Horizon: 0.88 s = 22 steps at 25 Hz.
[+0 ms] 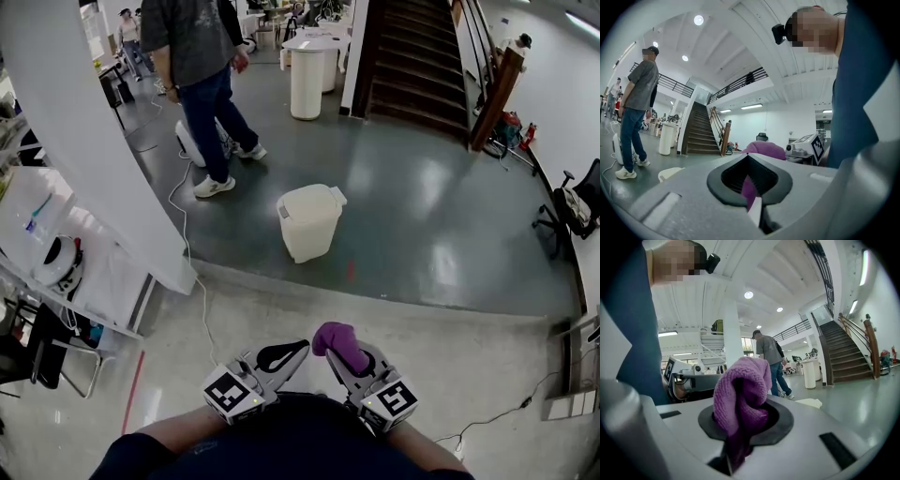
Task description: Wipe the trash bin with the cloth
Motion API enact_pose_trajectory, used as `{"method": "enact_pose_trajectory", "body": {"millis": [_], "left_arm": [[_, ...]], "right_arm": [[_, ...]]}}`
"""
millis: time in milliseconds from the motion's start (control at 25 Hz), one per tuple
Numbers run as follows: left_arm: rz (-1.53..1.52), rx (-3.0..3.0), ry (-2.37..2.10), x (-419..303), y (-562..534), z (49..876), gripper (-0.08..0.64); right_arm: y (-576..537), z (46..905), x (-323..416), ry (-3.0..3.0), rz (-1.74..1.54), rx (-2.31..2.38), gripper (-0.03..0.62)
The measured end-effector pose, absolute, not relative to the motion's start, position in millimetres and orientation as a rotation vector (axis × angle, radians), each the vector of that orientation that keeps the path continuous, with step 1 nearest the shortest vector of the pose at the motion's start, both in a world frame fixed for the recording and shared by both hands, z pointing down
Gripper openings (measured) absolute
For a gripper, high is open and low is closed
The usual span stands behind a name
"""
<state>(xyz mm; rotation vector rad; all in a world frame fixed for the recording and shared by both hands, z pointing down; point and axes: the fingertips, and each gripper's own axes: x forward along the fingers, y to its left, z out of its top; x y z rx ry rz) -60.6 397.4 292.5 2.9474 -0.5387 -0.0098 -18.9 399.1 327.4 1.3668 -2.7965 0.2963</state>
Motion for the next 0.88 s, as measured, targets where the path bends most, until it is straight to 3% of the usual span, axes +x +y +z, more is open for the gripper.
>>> {"method": "enact_pose_trajectory", "body": {"millis": [880], "left_arm": [[-0.003, 2.92, -0.715, -17, 371, 295, -0.003]], "right_arm": [[371, 338, 51, -2.84, 0.316, 1.297, 0.074]]}}
